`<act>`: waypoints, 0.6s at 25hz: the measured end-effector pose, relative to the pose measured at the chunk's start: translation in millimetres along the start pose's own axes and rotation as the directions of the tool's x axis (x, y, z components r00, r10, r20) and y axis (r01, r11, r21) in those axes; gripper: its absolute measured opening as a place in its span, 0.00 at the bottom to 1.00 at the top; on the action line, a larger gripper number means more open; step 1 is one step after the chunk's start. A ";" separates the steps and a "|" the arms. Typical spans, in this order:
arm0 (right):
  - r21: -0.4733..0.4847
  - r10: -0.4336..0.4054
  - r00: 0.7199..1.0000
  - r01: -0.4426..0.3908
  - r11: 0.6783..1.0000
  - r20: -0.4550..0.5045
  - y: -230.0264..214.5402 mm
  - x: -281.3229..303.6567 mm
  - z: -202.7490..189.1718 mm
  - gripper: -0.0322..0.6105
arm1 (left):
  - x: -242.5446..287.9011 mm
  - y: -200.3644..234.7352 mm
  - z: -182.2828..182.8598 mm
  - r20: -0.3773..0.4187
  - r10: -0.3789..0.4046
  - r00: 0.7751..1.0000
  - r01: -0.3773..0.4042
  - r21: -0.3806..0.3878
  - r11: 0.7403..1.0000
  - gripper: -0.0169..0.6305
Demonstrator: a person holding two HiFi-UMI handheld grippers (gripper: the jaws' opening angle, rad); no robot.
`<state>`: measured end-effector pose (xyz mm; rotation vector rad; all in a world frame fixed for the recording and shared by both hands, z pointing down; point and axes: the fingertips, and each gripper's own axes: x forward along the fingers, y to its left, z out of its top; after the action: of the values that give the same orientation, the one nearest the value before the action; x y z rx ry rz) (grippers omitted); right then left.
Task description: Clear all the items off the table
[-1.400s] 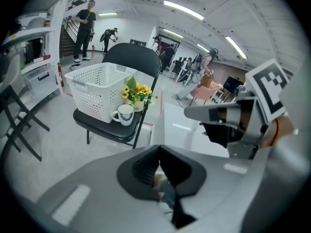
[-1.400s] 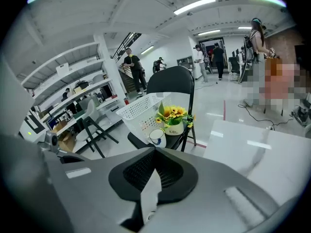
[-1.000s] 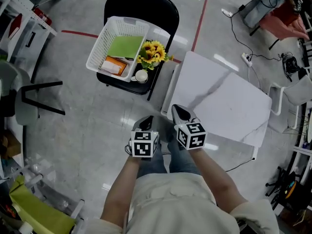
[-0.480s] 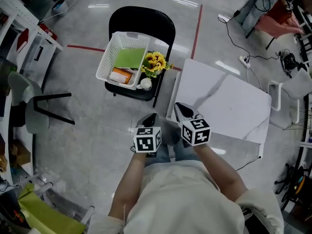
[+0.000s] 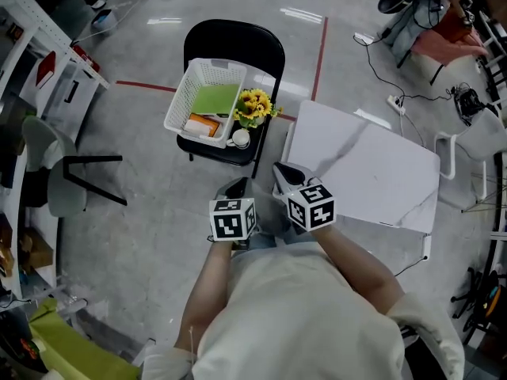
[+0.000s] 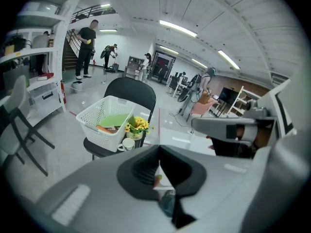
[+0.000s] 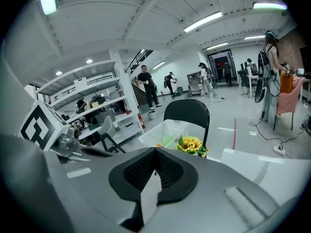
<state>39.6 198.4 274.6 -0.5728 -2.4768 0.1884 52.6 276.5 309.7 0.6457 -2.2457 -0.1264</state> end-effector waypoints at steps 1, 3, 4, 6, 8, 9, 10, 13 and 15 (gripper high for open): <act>-0.007 0.008 1.000 -0.008 1.000 0.001 4.2 -2.4 -0.2 0.05 | -3.2 -1.6 1.0 0.005 0.000 1.000 0.000 0.003 1.000 0.04; -0.017 0.024 1.000 -0.024 1.000 0.007 12.1 -6.4 0.7 0.05 | -9.8 -4.1 2.8 0.016 -0.003 1.000 0.003 0.015 1.000 0.04; -0.022 0.031 0.999 -0.031 0.999 0.013 15.7 -7.9 2.2 0.05 | -12.6 -5.1 3.8 0.021 -0.005 1.000 0.004 0.024 1.000 0.04; -0.034 0.044 0.999 -0.044 0.998 0.024 21.8 -10.9 4.5 0.05 | -17.0 -6.9 4.0 0.028 -0.009 1.000 0.007 0.045 0.999 0.04; -0.046 0.056 0.998 -0.055 0.997 0.031 27.4 -13.8 5.7 0.05 | -20.4 -7.8 3.3 0.034 -0.009 0.999 0.006 0.064 0.998 0.04; -0.049 0.061 0.997 -0.059 0.997 0.035 29.9 -15.3 6.0 0.05 | -21.8 -7.9 2.9 0.036 -0.007 0.999 0.004 0.071 0.997 0.04; -0.050 0.065 0.997 -0.063 0.997 0.040 31.9 -16.7 5.9 0.05 | -23.1 -8.0 2.5 0.038 -0.006 0.999 0.003 0.075 0.997 0.04; -0.050 0.073 0.996 -0.071 0.996 0.045 37.4 -18.7 4.0 0.05 | -27.3 -7.9 1.6 0.043 0.000 0.999 -0.003 0.083 0.997 0.04; -0.061 0.075 0.996 -0.072 0.995 0.045 41.3 -18.3 2.8 0.05 | -30.4 -7.1 0.2 0.042 0.003 0.999 -0.007 0.087 0.996 0.04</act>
<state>66.3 227.3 252.3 -0.6932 -2.5157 0.1592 72.5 285.1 287.3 0.6900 -2.3033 -0.0398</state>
